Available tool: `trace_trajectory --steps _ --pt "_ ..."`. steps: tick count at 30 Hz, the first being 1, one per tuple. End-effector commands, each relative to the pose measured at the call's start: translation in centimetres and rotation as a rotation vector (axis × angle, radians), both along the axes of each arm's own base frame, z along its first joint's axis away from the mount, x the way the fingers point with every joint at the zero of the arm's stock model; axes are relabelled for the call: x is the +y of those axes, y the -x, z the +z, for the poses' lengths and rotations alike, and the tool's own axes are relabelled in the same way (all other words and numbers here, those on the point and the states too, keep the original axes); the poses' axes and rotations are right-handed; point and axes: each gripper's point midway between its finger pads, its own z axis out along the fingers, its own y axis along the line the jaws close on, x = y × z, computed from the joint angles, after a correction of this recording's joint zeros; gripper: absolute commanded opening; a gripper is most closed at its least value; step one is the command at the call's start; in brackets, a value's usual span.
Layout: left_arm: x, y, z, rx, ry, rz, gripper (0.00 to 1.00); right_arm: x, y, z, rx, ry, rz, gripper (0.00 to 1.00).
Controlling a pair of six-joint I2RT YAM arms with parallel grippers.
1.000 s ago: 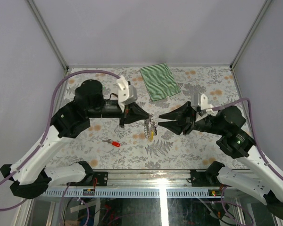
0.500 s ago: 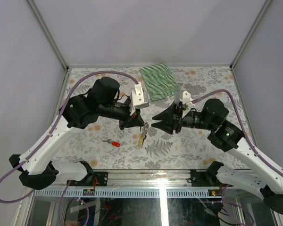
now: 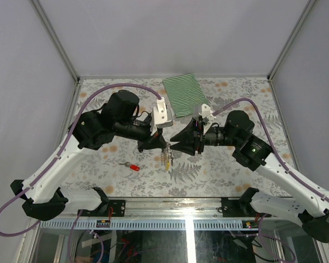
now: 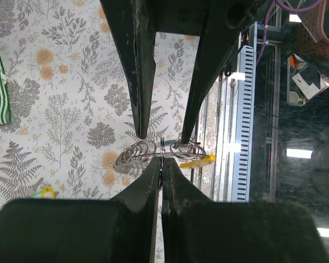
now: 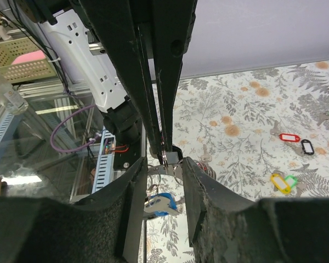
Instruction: Put the keys on the keyring
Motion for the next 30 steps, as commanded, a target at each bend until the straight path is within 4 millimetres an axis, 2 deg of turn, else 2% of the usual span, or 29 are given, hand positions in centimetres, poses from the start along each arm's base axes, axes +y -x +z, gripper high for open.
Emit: trace_trajectory --steps 1,13,20,26,30 --pt "-0.16 0.39 2.04 -0.049 0.053 -0.028 0.0 0.61 0.78 2.29 -0.036 -0.057 0.065 0.38" --pt "-0.28 0.4 1.91 -0.048 0.051 -0.035 0.0 1.16 0.85 2.27 -0.02 -0.06 0.098 0.25" --pt "-0.32 0.32 1.99 -0.052 0.052 -0.036 0.0 1.3 0.78 2.17 -0.014 -0.058 0.101 0.2" --pt "-0.38 0.33 2.16 -0.059 0.061 -0.038 0.0 1.33 0.77 2.32 -0.017 -0.06 0.103 0.01" --pt "-0.36 0.25 2.59 -0.076 0.083 -0.029 0.02 1.04 0.78 2.8 -0.035 -0.072 0.087 0.0"
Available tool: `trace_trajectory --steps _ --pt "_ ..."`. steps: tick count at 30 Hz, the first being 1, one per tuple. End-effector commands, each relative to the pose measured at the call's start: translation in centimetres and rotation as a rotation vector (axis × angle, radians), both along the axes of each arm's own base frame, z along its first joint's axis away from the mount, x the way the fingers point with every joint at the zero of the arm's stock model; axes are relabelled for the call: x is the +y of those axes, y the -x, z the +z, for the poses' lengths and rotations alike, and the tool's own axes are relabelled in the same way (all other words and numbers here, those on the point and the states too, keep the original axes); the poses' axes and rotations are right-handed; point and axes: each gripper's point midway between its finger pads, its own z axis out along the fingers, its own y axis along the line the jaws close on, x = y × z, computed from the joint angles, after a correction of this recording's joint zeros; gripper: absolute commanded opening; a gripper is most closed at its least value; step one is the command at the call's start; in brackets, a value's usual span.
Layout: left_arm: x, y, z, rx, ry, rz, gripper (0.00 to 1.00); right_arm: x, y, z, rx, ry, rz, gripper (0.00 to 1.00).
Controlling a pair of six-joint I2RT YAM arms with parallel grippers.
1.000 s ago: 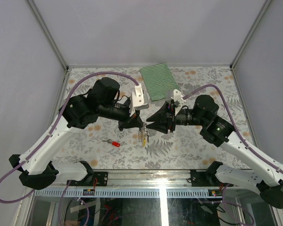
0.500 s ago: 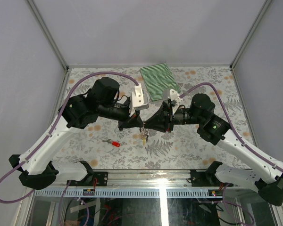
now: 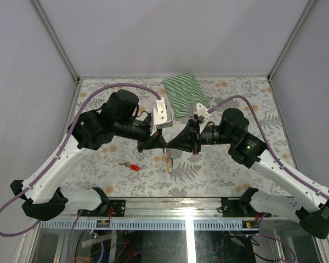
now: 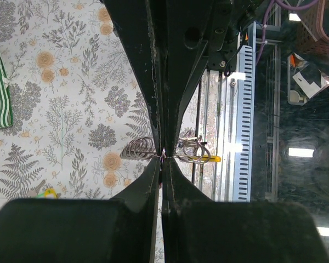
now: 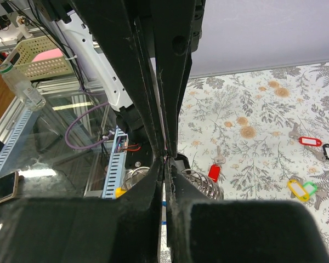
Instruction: Put the keys on the keyring
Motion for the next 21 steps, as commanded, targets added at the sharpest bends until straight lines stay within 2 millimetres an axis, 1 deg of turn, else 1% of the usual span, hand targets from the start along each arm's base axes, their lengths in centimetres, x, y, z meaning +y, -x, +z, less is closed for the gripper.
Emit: trace_trajectory --steps 1,7,8,13,21 --pt "-0.4 0.2 2.5 -0.07 0.086 -0.015 0.04 -0.2 0.3 3.6 -0.084 -0.085 0.002 0.0" --pt "-0.3 0.3 3.2 -0.1 0.14 0.0 0.12 -0.8 0.3 4.7 -0.105 -0.111 -0.038 0.0" --pt "-0.3 0.2 3.3 -0.105 0.149 0.004 0.15 -0.8 0.2 4.7 -0.106 -0.113 -0.046 0.0" --pt "-0.3 0.4 3.8 -0.116 0.199 0.018 0.22 -1.2 0.2 5.0 -0.115 -0.124 -0.065 0.0" --pt "-0.2 1.0 5.0 -0.134 0.316 0.043 0.26 -2.1 1.0 5.7 -0.129 -0.165 -0.076 0.0"
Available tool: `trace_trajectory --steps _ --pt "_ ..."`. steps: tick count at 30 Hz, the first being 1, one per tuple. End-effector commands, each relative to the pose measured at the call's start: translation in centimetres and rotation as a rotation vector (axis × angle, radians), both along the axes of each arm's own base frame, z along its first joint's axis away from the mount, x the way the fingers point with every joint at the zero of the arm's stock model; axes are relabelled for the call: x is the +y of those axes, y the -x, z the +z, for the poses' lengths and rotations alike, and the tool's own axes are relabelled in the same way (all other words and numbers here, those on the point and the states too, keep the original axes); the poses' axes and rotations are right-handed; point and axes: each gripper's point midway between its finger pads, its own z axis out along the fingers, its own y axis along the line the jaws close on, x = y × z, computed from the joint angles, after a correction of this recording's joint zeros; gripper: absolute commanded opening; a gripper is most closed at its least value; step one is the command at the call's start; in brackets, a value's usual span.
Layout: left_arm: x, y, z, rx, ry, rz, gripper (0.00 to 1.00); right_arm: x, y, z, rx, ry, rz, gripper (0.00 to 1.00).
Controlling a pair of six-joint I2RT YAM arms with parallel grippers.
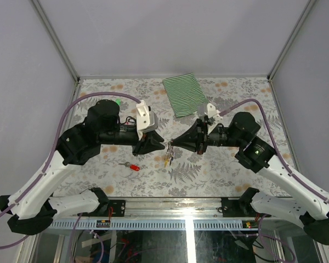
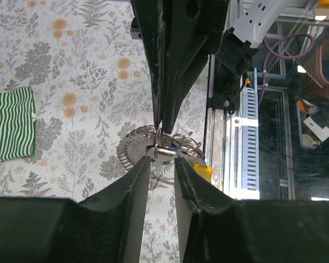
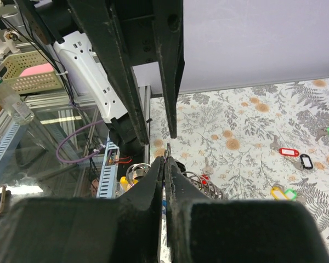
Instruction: Put the keys on the keyring
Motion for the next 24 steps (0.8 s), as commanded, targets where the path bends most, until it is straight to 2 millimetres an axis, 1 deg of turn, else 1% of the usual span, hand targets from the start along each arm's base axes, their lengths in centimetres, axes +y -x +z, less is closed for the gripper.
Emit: trace_trajectory --steps 1,8,12,16,20,24 --pt "-0.5 0.3 2.8 -0.052 0.139 0.002 0.27 -1.1 1.1 3.7 -0.083 -0.111 -0.01 0.0" --pt "0.0 0.9 3.6 -0.092 0.191 -0.006 0.3 -1.7 2.2 4.4 -0.116 -0.153 0.019 0.0" --pt "0.1 1.4 4.4 -0.141 0.249 -0.027 0.3 -2.0 3.0 4.8 -0.137 -0.174 0.046 0.0" --pt "0.1 2.2 5.1 -0.178 0.315 -0.066 0.32 -2.1 3.2 5.4 -0.144 -0.19 0.05 0.0" --pt "-0.2 2.3 5.1 -0.172 0.344 -0.074 0.33 -2.2 3.5 5.8 -0.145 -0.198 0.062 0.0" --pt "-0.7 2.2 4.8 -0.156 0.349 -0.091 0.33 -2.2 3.5 5.8 -0.143 -0.199 0.065 0.0"
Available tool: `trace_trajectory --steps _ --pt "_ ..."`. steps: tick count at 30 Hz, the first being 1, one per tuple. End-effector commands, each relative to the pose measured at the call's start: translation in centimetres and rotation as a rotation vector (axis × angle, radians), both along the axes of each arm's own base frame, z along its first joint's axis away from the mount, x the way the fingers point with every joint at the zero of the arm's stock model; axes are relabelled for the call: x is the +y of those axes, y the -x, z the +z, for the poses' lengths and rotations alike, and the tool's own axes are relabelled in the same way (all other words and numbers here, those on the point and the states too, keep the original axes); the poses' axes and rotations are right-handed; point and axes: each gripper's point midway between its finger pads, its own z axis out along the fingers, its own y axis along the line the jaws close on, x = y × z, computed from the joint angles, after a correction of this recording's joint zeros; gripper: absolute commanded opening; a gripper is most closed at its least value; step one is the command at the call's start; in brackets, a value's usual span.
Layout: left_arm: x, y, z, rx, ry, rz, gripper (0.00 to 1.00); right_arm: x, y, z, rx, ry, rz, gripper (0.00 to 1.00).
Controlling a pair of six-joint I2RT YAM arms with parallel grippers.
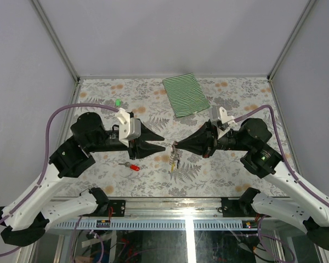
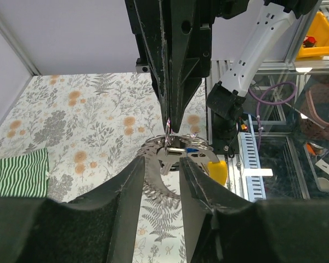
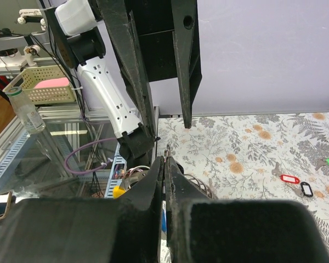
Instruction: Put the keys on the keyring
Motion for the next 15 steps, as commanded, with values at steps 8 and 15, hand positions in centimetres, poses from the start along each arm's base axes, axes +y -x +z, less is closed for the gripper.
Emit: trace_trajectory --steps 8,15 --pt "-1.33 0.28 1.59 -0.031 0.07 -0.068 0.31 -0.6 1.44 3.12 -0.08 -0.091 0.042 0.0" --pt "-1.73 0.89 1.25 -0.01 0.059 -0.12 0.28 -0.59 1.56 3.16 -0.078 -0.09 0.05 0.0"
